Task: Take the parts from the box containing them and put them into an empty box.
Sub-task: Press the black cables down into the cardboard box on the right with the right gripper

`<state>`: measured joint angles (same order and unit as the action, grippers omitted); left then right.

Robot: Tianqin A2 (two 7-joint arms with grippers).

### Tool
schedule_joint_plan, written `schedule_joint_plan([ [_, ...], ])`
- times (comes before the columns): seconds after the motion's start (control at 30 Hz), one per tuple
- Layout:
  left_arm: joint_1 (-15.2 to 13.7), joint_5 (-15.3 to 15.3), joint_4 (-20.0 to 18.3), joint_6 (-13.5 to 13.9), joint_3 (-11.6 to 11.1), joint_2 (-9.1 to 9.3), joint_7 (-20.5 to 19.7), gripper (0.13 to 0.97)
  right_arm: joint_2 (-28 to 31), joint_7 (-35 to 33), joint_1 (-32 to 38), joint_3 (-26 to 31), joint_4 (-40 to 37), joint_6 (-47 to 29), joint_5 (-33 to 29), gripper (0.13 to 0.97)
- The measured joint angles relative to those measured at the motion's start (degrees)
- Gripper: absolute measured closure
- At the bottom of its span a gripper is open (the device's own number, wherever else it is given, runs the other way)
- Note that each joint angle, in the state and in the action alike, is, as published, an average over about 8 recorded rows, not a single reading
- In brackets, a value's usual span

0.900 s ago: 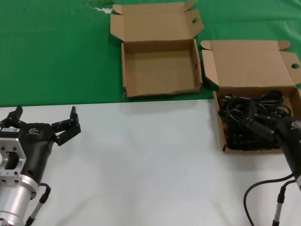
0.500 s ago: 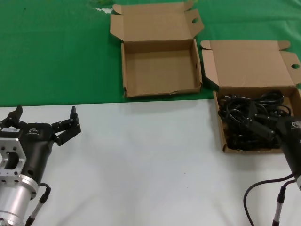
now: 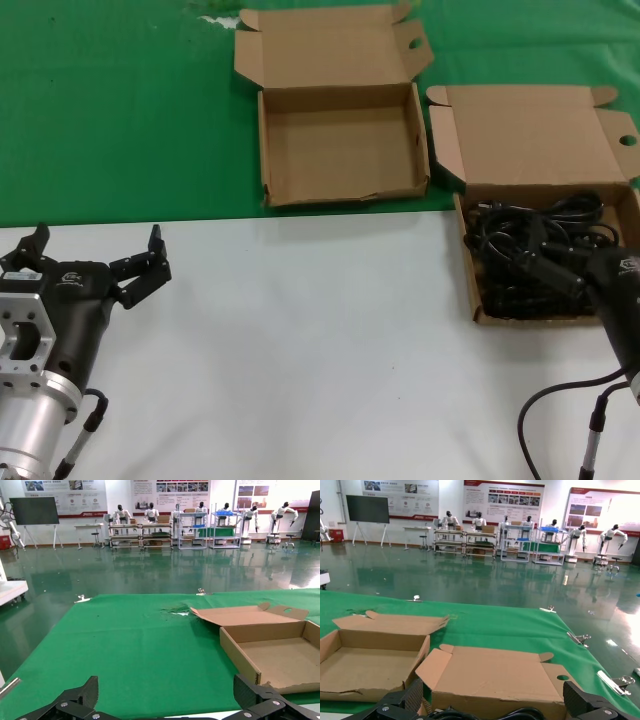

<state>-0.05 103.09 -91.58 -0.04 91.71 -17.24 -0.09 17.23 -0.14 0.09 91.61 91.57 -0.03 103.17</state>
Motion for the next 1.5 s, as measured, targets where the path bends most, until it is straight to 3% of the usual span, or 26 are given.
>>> schedule_joint_plan([
  [0.33,0.0,0.0,0.0,0.0,0.0,0.00,0.0,0.183,0.0,0.0,0.0,0.0,0.0,0.0,0.0,0.129],
  [0.63,0.0,0.0,0.0,0.0,0.0,0.00,0.0,0.300,0.2,0.1,0.0,0.1,0.0,0.1,0.1,0.129],
  [0.93,0.0,0.0,0.0,0.0,0.0,0.00,0.0,0.482,3.8,1.1,0.0,3.0,-0.1,2.9,3.3,0.129],
  [1.17,0.0,0.0,0.0,0.0,0.0,0.00,0.0,0.670,6.5,1.4,-0.2,4.3,0.3,3.3,4.6,0.129],
  [1.5,0.0,0.0,0.0,0.0,0.0,0.00,0.0,0.850,13.2,2.7,0.6,5.3,0.0,-2.6,5.0,0.129],
])
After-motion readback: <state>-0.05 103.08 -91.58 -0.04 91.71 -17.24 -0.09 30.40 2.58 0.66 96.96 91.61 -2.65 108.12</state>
